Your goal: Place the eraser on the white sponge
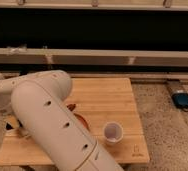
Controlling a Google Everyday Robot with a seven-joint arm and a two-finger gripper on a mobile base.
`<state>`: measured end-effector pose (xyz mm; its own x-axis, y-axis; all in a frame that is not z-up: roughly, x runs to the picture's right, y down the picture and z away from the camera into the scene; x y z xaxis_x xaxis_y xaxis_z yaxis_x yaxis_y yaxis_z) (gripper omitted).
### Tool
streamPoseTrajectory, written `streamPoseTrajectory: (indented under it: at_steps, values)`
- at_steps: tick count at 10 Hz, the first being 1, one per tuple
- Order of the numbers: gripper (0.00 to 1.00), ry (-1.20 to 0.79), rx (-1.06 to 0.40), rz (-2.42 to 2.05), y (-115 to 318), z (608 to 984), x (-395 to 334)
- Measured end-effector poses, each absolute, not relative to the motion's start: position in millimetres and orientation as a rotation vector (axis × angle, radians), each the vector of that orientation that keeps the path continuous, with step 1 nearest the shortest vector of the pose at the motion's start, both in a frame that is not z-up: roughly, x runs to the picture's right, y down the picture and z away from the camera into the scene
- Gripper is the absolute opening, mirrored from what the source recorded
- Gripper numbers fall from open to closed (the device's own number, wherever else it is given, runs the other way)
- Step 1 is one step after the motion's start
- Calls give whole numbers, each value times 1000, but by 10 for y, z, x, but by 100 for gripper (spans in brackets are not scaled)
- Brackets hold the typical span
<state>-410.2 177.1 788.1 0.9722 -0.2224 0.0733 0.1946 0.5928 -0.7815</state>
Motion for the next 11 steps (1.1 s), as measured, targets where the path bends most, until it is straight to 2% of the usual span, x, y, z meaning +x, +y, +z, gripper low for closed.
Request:
streamPoseTrajectory:
  at_steps: [1, 8, 9, 11]
  values:
    - [3, 36, -911, -239, 1776, 7891, -4090]
    - [73, 73, -970, -247, 1915, 7944, -3994]
    - [79, 77, -973, -244, 1919, 7953, -3981]
    - [80, 83, -977, -238, 1915, 7964, -3965]
